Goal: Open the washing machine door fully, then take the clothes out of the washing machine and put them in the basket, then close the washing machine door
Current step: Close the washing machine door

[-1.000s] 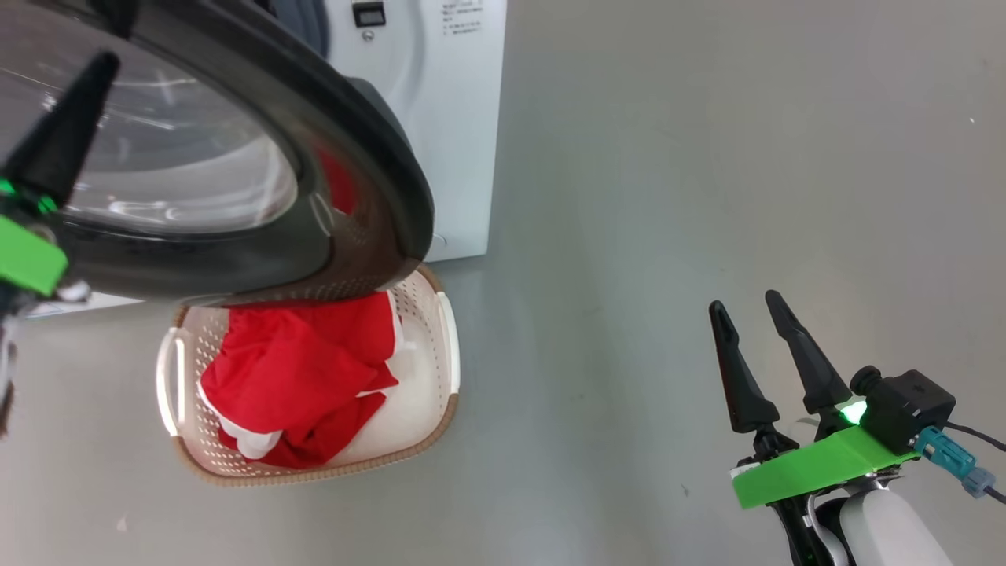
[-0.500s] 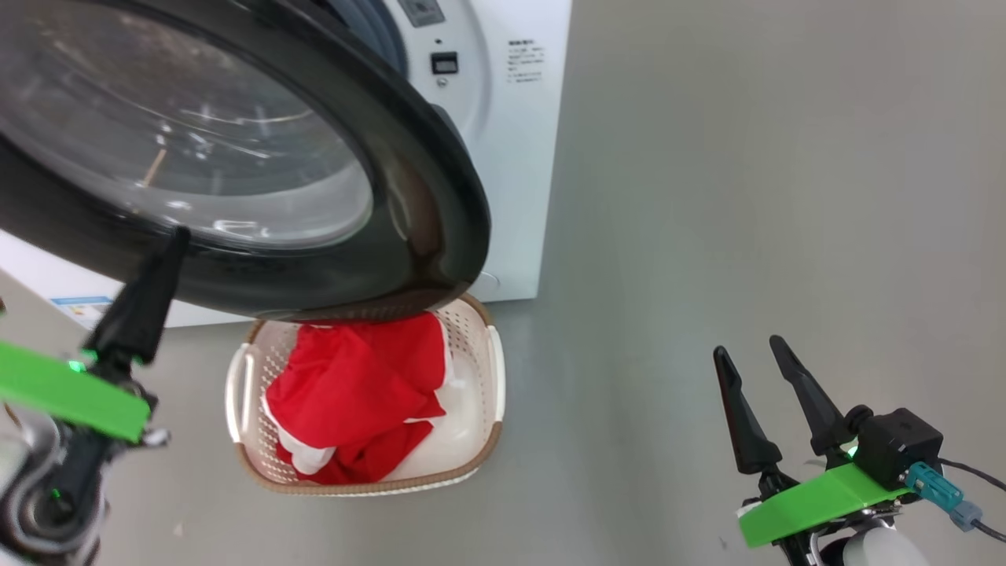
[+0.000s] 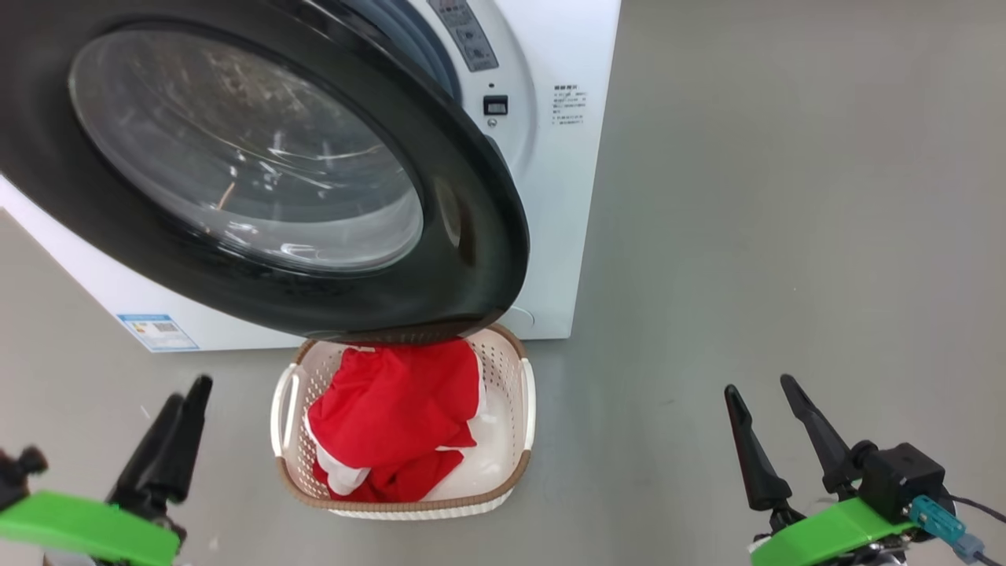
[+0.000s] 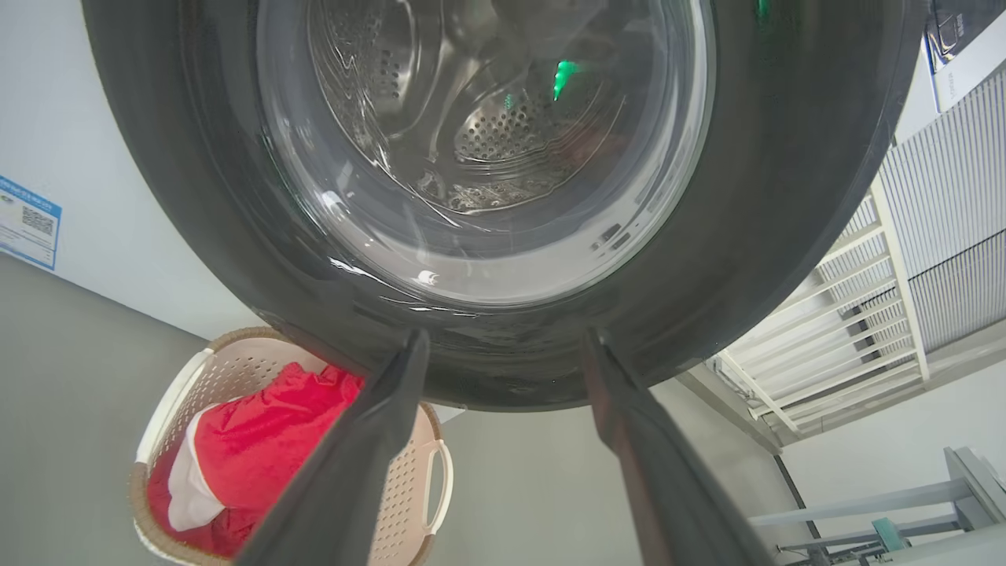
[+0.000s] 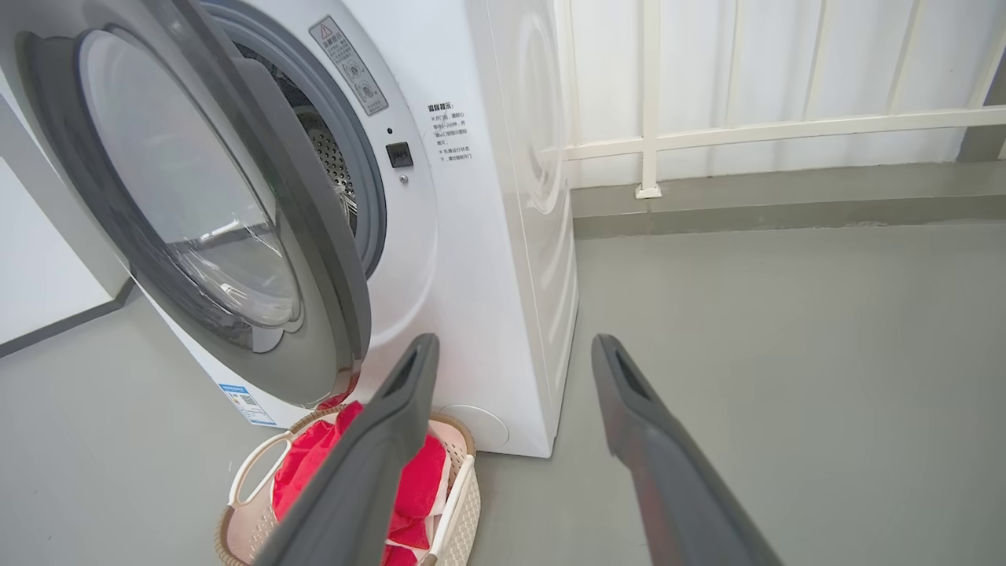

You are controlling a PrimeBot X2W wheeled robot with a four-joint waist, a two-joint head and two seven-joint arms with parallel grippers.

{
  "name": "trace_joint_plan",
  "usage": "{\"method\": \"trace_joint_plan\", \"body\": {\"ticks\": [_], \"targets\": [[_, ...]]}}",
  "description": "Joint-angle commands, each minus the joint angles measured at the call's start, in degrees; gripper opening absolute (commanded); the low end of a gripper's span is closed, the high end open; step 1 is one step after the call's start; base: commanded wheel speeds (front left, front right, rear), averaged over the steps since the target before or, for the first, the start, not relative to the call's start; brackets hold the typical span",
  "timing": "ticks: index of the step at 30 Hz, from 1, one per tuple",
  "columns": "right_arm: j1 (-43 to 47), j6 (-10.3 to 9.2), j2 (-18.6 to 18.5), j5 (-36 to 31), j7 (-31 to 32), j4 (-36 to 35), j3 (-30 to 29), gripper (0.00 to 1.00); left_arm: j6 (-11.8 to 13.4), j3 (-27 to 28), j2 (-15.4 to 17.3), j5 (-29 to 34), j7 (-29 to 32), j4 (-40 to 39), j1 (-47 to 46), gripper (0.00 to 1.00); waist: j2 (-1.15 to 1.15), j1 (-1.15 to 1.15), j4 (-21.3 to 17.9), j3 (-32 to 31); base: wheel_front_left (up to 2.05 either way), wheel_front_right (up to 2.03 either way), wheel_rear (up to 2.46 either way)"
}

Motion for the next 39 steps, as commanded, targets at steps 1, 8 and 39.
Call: {"method": "trace_joint_plan", "body": {"ticks": [1, 8, 39], "targets": [[0.45, 0.28, -0.28, -0.48, -0.36, -1.14, 0.70, 1.00, -0.32, 4.04, 1.29, 2.25, -0.67, -0.14, 0.68, 1.00, 0.00, 0.00, 0.30, -0.84, 0.00, 0.00, 0.00], [2.65, 0.28, -0.28, -1.05, -0.36, -1.40, -0.84, 1.00, -0.32, 8.24, -3.10, 11.53, -0.69, 2.33, 6.77, 1.00, 0.00, 0.00, 0.06, -1.81, 0.00, 0.00, 0.00], [6.30, 0.28, -0.28, -0.93, -0.36, -3.52, -3.80, 1.00, -0.32, 32.48, -22.00, 62.76, -0.70, -2.81, 19.82, 1.00, 0.00, 0.00, -2.19, -4.19, 0.00, 0.00, 0.00]]}}
